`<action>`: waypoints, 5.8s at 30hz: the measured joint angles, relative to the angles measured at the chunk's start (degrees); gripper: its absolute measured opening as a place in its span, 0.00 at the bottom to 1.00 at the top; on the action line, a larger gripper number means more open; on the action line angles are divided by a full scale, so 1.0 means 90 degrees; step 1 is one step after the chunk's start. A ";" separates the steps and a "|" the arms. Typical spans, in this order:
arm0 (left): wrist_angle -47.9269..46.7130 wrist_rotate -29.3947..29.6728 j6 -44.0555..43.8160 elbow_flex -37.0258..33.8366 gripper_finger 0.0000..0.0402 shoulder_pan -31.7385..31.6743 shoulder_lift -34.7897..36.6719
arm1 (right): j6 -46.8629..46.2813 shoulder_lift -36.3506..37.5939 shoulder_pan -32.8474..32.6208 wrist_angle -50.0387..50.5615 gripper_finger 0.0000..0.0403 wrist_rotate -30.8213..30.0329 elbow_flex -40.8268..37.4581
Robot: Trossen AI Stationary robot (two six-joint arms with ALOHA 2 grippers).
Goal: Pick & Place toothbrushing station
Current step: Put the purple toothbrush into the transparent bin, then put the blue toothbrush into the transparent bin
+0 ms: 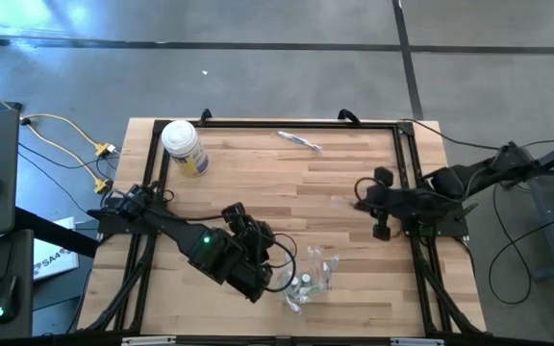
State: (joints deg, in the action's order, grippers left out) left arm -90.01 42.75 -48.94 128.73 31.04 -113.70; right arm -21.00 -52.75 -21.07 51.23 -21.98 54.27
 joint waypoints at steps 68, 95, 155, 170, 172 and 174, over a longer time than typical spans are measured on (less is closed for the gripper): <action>-0.0001 0.0179 0.0242 0.0000 0.53 0.0555 0.0086 | -0.2382 -0.5438 -0.3642 -0.8865 0.03 -0.4971 -0.1159; 0.0001 0.0129 0.0242 0.0000 0.53 0.0555 0.0086 | -0.3360 -0.5438 -0.3401 -0.8284 0.15 -0.3893 -0.1157; 0.1234 -0.4338 0.7273 -0.0010 0.53 -0.5400 0.1017 | 0.0491 -0.4250 -0.4305 -1.1361 0.43 -0.3562 -0.1155; 0.3098 -0.6056 0.7932 -0.0007 0.53 -0.7894 -0.0594 | 0.0189 -0.4252 -0.3773 -1.1896 0.43 -0.3543 -0.1155; 0.3102 -0.6470 0.8050 -0.0005 0.53 -0.7984 -0.0799 | 0.0173 -0.4252 -0.3719 -1.1893 0.43 -0.3541 -0.1155; 0.2968 -0.6803 0.8417 -0.0005 0.53 -0.8057 -0.0961 | 0.0173 -0.4252 -0.3671 -1.1894 0.43 -0.3538 -0.1155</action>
State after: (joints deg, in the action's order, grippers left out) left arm -63.30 -18.48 26.82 128.68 -41.47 -122.35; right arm -19.44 -91.02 -54.10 -55.81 -53.82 43.88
